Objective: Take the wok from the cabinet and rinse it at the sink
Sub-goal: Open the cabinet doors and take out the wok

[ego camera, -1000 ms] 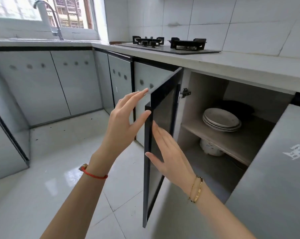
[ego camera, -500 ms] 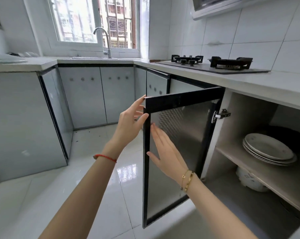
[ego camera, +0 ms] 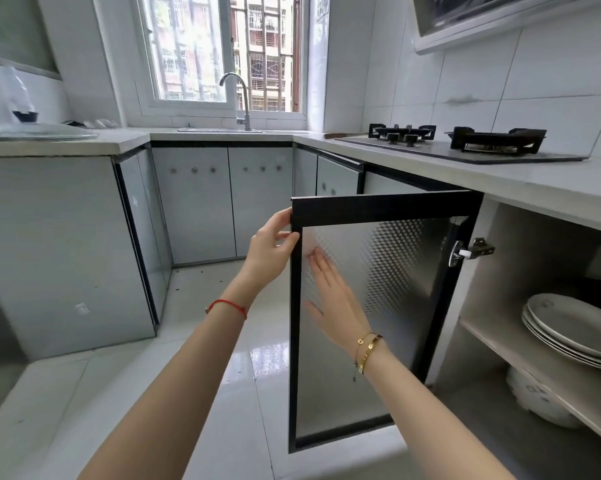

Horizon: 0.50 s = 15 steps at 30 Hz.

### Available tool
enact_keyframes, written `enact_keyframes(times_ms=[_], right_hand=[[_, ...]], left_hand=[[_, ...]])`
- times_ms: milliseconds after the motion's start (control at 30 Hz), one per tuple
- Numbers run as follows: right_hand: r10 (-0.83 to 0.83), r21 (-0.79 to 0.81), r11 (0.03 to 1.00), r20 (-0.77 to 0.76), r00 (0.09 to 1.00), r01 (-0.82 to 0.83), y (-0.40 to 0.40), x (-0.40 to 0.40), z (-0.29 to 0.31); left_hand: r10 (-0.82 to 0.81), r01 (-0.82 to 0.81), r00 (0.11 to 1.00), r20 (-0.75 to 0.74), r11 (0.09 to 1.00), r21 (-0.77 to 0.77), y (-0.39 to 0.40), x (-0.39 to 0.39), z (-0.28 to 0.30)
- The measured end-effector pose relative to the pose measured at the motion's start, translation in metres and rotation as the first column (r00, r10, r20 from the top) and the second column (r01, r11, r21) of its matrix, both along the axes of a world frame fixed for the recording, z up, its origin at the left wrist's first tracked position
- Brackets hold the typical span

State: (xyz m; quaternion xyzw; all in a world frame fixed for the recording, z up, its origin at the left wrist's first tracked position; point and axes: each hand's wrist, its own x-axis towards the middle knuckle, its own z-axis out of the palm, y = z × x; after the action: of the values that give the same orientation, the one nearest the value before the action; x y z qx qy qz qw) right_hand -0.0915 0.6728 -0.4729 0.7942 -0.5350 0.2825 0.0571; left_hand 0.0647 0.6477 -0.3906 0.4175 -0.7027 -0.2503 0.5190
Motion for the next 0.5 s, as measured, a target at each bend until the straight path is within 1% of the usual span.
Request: enact_keyframes(times_ms=[133,233,367,500], right_hand=[[0.028,0.009,1.0,0.028,0.999,-0.029,0.006,-0.003,0.004],[0.013,-0.004,1.0,0.038,0.999,-0.012,0.02,-0.011,0.009],[-0.066,-0.009,0.998,0.04,0.997,0.066,0.051,-0.035,0.013],[-0.151,-0.066,0.986,0.04,0.988,0.154,0.094,-0.072,0.017]], left_hand=[[0.011,-0.011,1.0,-0.015,1.0,-0.005,0.008,-0.004,-0.001],[0.06,-0.061,0.998,-0.033,0.997,-0.049,0.023,-0.01,-0.004],[0.193,-0.2,0.979,-0.057,0.967,-0.159,0.051,-0.022,-0.012],[0.223,-0.222,0.974,-0.029,0.928,-0.301,0.076,-0.042,-0.021]])
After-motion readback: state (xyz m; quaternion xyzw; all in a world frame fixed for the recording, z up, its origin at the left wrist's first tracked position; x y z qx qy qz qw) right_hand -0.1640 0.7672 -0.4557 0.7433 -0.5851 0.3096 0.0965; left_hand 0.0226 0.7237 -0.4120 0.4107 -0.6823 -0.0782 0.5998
